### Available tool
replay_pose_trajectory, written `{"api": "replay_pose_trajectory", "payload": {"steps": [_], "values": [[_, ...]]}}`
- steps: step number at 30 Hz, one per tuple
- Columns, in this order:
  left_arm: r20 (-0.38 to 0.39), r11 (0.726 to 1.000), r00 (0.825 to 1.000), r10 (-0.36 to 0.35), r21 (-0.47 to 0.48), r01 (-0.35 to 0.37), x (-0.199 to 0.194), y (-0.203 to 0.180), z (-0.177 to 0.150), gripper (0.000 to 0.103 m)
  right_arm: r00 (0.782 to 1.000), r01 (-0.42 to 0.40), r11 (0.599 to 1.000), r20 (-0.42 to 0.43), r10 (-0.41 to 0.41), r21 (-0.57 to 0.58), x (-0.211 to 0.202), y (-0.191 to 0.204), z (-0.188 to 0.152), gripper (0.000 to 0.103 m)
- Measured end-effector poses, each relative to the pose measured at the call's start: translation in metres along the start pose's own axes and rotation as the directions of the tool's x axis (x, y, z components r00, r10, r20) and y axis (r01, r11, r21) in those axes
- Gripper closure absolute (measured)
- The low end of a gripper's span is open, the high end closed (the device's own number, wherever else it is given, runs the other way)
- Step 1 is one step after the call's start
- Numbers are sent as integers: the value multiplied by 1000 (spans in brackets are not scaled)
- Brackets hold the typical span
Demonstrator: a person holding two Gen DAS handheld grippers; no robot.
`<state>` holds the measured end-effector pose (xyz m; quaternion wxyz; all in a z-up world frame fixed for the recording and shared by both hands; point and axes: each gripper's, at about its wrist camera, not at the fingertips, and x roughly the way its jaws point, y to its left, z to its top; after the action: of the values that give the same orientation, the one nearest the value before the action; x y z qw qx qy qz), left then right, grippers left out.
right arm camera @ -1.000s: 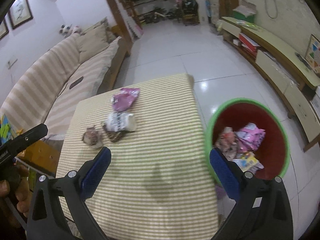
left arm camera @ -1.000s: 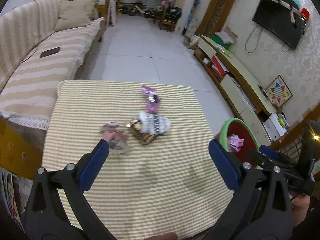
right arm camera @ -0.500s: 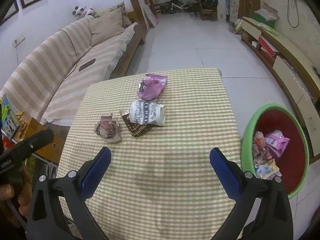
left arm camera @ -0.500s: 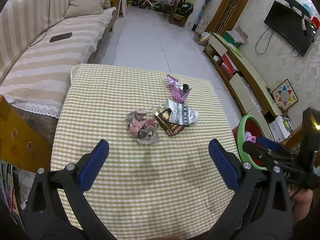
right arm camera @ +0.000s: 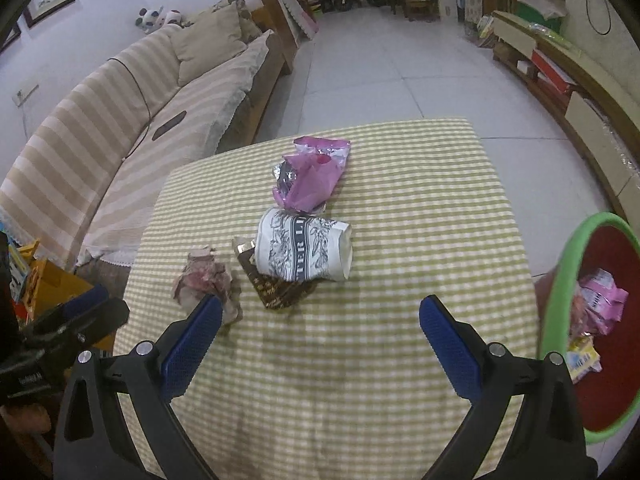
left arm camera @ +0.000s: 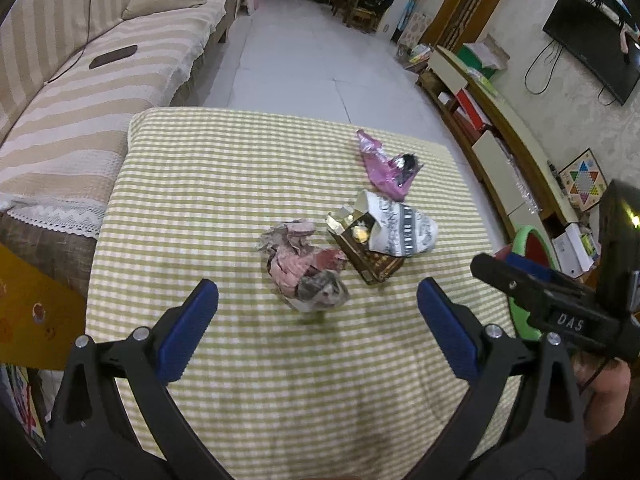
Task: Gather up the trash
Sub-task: 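Grasp the crumpled pink paper with the left tool while the right tool grasps the white cup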
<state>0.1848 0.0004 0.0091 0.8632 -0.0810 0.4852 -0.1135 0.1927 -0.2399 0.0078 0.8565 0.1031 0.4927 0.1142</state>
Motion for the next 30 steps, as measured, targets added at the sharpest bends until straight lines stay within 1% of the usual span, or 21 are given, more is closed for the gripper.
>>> {"api": "replay_pose_trajectory", "payload": {"steps": [2,4,7,8,9,11,12,13,14,15,16,17,18,20,21,22,23,24,25,27,30], "values": [[-13,1000,1000,3,10,-3,11,1,1,6,1000,-12,1000,0,12,22,10,-6,4,9],[-21,1000,1000,-1,24,1,19,0,3,6,1000,-22,999,-19,22,40,21,-11,8,13],[-28,999,1000,4,42,-2,31,-1,4,6,998,-43,997,-44,46,66,37,-20,12,27],[-30,999,1000,5,43,-4,34,-1,5,6,997,-48,996,-52,52,69,41,-21,14,29],[-36,999,999,6,43,-5,40,-1,6,7,996,-53,996,-61,58,73,47,-23,16,35],[-45,999,999,10,39,-9,46,-1,7,8,995,-67,995,-68,72,77,52,-25,18,36],[-52,999,999,14,35,-12,51,0,7,9,994,-77,994,-73,83,81,55,-26,19,39],[-56,999,998,17,31,-15,54,1,7,12,993,-80,994,-81,86,79,59,-26,20,45],[-61,999,998,19,27,-17,58,1,8,14,993,-80,994,-85,86,75,61,-26,21,48],[-64,1000,998,19,24,-17,60,0,8,15,992,-82,994,-89,89,73,63,-26,21,54],[-66,1000,998,16,18,-15,63,1,8,19,991,-92,993,-94,99,73,64,-26,21,60],[-70,1000,997,12,11,-11,66,1,9,25,989,-104,992,-93,111,74,64,-26,20,61],[-78,1000,997,6,4,-6,70,2,9,27,989,-111,991,-93,117,69,64,-25,20,64],[-93,1000,996,1,-2,-1,76,3,9,39,987,-125,991,-91,130,57,62,-22,21,72],[-95,1000,995,8,-3,-9,77,3,9,41,988,-122,992,-88,125,45,60,-20,21,75],[-93,1000,996,11,-4,-11,78,4,9,46,989,-115,993,-87,117,36,59,-18,21,76],[-91,1000,996,12,-8,-13,77,4,9,55,989,-118,993,-87,120,29,59,-16,21,77],[-89,1000,996,23,-13,-24,75,6,8,59,988,-124,992,-89,127,30,58,-16,21,78],[-92,999,995,28,-17,-30,75,7,7,66,988,-124,992,-87,127,31,58,-16,21,78],[-96,999,995,13,-30,-16,72,11,6,70,989,-122,992,-81,124,31,55,-15,20,80],[-84,999,996,19,-29,-21,63,13,4,72,991,-116,993,-67,118,35,49,-14,19,81]]}}
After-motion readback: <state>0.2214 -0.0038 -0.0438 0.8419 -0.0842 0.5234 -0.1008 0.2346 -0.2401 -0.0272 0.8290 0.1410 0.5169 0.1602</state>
